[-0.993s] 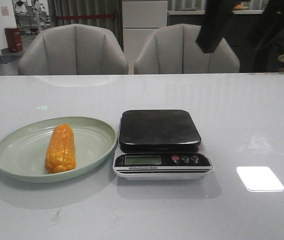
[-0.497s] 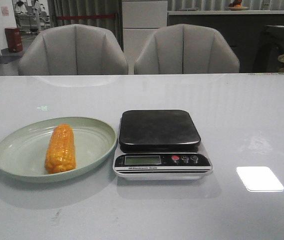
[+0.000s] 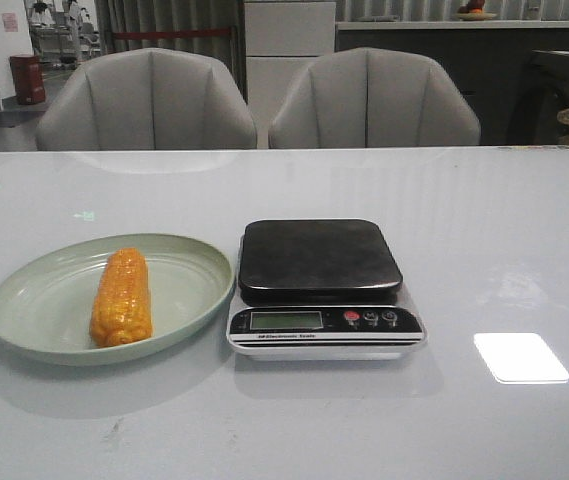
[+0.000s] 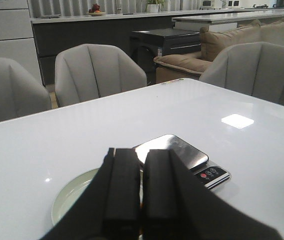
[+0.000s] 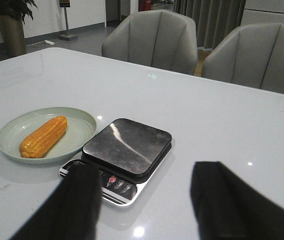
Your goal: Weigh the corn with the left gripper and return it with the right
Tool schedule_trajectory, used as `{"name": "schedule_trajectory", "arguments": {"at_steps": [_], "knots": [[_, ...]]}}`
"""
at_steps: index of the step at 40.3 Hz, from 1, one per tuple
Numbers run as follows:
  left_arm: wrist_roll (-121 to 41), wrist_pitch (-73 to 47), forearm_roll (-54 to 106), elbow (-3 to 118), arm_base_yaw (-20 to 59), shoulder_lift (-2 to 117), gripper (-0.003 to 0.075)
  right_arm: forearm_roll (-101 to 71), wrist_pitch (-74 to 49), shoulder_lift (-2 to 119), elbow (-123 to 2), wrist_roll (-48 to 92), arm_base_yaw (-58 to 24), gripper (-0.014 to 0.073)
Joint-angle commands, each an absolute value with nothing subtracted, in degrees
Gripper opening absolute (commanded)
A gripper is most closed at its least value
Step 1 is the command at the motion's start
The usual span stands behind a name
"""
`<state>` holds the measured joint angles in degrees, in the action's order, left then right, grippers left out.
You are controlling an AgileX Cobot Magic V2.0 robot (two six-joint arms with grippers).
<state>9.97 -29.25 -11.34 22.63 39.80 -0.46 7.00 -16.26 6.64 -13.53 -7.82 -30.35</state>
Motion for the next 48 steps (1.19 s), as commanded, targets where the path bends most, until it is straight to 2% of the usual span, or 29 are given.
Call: {"name": "schedule_trajectory", "arguments": {"at_steps": [1, 2, 3, 6, 30, 36, 48], "knots": [[10.2, -24.6, -11.6, 24.0, 39.8, -0.9, 0.0121, 8.2, -10.3, 7.1, -15.0, -7.3, -30.0, 0.0155], [10.2, -24.6, -11.6, 24.0, 39.8, -0.9, 0.0121, 8.2, -10.3, 7.1, -15.0, -7.4, -30.0, 0.0113], [10.2, -24.6, -11.6, 24.0, 39.8, -0.9, 0.0121, 8.2, -10.1, 7.1, -15.0, -7.4, -30.0, 0.0153], [10.2, -24.6, -11.6, 24.0, 39.8, -0.9, 0.0121, 8.2, -9.8, 7.1, -15.0, -7.4, -30.0, 0.0199], [10.2, -24.2, -11.6, 22.1, 39.0, -0.9, 0.0121, 8.2, -9.9, 7.1, -15.0, -7.4, -30.0, 0.0198], [8.9, -23.4, -11.6, 18.7, 30.6, -0.9, 0.0121, 8.2, -9.9, 7.1, -15.0, -7.4, -30.0, 0.0198], [8.7, -10.0, -7.7, 8.1, 9.9, -0.9, 0.0121, 8.2, -9.9, 7.1, -15.0, -7.4, -30.0, 0.0198]]}}
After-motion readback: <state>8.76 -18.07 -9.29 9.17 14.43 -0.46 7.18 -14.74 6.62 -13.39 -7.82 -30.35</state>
